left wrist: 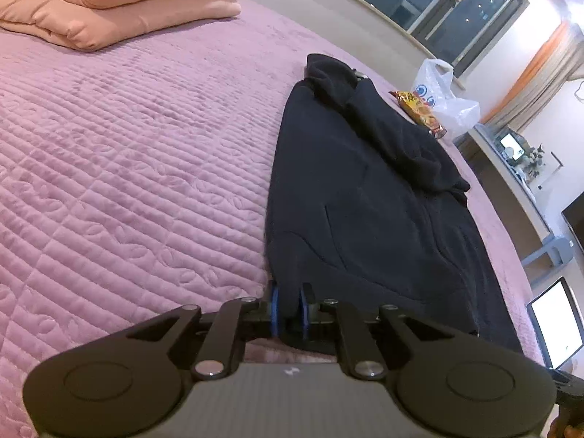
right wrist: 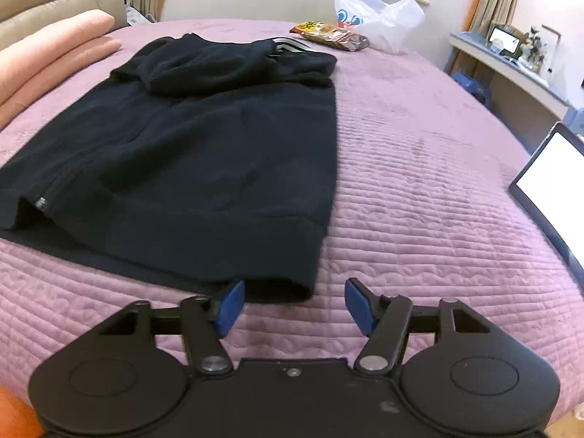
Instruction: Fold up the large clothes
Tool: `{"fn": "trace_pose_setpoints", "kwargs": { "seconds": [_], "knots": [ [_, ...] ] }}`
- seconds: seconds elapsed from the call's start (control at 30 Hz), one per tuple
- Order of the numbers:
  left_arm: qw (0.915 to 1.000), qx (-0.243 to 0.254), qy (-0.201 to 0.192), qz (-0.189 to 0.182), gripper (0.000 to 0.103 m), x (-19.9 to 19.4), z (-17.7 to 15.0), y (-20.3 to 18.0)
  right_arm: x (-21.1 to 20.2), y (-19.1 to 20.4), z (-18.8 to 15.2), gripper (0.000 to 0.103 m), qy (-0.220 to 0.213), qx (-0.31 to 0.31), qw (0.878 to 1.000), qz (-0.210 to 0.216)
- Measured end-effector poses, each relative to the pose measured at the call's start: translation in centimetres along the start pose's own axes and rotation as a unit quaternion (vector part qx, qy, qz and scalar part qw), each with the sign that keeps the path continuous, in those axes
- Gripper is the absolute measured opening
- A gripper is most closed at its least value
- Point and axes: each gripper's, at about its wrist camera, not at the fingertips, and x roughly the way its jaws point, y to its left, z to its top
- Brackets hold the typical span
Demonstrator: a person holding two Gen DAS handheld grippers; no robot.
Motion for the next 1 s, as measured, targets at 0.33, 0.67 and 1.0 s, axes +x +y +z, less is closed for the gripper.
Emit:
{"fn": "trace_pose_setpoints", "kwargs": {
  "seconds": [0.33,0.67,1.0],
  "knots": [
    [0.9995,0.028,-0.003,0.017,0.014,0.7,0.4,-1.6,1.0,-1.6,0.5,0.010,-0.054,0.105,0.992,-0.052],
    [0.9990,0.039,0.000,0.023,0.016,0.4,0.8,-0.9,-1.0,-6.0,-2.3,0.041,-0.014,0.171,0.985,0.022],
    [0.9996,0.005,0.019,-0.018,0.050,2.0,3.1,-0.9,1.6,-6.6,1.9,0.066,0.005,0.179,0.978,0.104]
  ]
}}
